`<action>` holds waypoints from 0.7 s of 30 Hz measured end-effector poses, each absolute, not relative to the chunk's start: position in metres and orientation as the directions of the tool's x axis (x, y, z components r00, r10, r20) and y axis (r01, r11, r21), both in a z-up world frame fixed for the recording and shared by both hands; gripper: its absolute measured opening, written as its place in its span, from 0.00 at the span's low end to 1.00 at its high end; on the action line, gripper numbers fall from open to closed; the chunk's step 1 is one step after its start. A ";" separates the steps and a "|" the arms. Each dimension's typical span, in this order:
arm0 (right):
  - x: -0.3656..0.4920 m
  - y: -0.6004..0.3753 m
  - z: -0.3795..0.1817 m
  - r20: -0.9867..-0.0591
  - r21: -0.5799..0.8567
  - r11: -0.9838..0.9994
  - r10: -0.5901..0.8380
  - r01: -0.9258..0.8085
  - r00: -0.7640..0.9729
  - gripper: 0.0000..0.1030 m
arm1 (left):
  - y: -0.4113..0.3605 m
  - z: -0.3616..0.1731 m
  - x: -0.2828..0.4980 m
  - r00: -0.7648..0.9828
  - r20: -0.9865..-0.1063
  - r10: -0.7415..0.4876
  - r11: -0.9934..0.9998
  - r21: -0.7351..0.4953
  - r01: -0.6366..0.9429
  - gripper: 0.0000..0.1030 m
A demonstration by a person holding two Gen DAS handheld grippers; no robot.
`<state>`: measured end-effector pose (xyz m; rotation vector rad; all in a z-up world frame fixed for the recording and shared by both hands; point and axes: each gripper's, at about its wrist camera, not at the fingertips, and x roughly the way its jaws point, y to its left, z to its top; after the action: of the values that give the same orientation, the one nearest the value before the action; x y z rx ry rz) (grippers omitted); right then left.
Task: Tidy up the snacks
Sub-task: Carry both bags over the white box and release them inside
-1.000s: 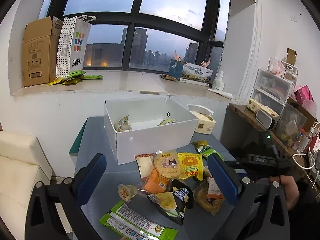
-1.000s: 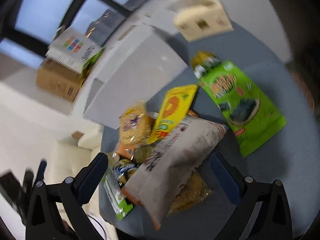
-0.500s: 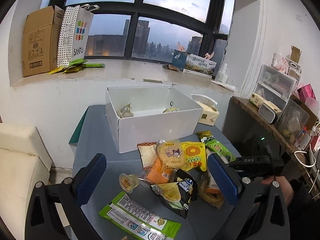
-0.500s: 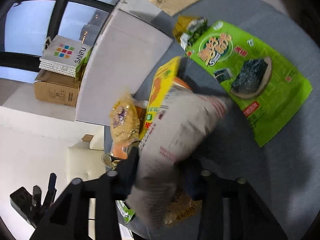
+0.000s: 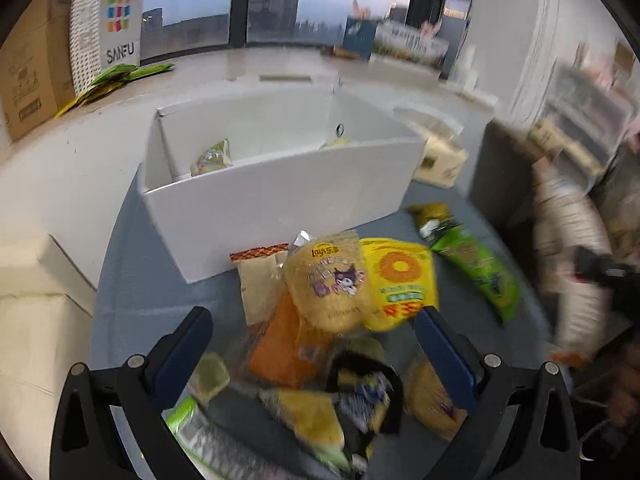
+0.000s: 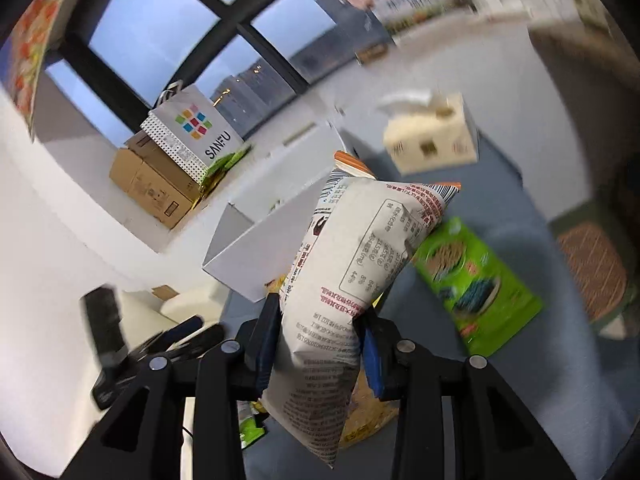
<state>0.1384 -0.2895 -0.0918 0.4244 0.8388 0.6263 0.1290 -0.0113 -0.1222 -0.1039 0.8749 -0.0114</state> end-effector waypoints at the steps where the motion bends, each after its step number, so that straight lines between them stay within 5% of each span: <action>1: 0.136 -0.289 -0.089 -0.554 0.559 0.751 0.654 -0.352 0.516 0.39 | -0.018 -0.126 0.138 0.635 -0.772 -0.031 0.997 -0.067 -0.032 1.00; 12: 0.129 -0.299 -0.087 -0.529 0.528 0.757 0.648 -0.386 0.548 0.39 | -0.065 -0.183 0.212 0.544 -0.799 0.254 0.958 0.284 -0.030 1.00; 13: 0.129 -0.299 -0.087 -0.529 0.527 0.758 0.647 -0.385 0.549 0.39 | -0.065 -0.188 0.215 0.528 -0.810 0.255 0.958 0.286 -0.024 0.98; 15: 0.130 -0.301 -0.088 -0.530 0.529 0.758 0.646 -0.382 0.549 0.39 | -0.061 -0.191 0.216 0.517 -0.828 0.219 0.969 0.248 -0.014 0.74; 21: 0.129 -0.296 -0.089 -0.533 0.520 0.757 0.650 -0.396 0.542 0.39 | -0.038 -0.168 0.193 0.597 -0.796 0.098 0.994 0.108 -0.018 0.73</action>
<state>0.1285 -0.2960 -0.0895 0.3600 0.7762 0.6366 0.1925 -0.0377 -0.1680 0.0923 0.9289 0.0673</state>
